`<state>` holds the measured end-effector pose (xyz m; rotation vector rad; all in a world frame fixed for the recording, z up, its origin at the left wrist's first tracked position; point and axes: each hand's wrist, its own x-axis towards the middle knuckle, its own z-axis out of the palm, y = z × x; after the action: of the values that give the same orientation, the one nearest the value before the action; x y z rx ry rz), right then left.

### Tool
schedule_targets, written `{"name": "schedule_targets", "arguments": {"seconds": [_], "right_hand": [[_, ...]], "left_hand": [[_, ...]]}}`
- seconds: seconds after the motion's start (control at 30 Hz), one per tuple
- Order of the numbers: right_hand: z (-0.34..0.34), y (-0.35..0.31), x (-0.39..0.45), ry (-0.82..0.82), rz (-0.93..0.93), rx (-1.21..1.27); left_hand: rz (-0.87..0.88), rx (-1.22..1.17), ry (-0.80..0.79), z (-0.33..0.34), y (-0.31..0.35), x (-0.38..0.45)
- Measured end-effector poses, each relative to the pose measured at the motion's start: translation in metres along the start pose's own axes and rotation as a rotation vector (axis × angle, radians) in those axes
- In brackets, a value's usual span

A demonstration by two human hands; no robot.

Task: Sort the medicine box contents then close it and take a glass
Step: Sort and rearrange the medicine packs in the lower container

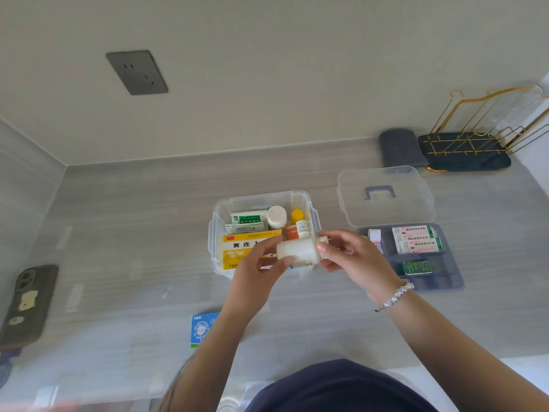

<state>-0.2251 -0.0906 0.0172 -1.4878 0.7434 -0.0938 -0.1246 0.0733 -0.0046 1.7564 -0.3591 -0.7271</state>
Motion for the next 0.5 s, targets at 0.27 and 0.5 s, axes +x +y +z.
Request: {"name": "schedule_targets", "arguments": {"seconds": [0.27,0.5], "right_hand": [[0.058,-0.004,0.057,-0.022,0.06,0.057],[0.098,0.0,0.1,0.025,0.072,-0.149]], "left_hand": [[-0.056,0.124,0.0,-0.065,-0.001,0.045],[0.014,0.499,0.075,-0.092,-0.005,0.088]]}}
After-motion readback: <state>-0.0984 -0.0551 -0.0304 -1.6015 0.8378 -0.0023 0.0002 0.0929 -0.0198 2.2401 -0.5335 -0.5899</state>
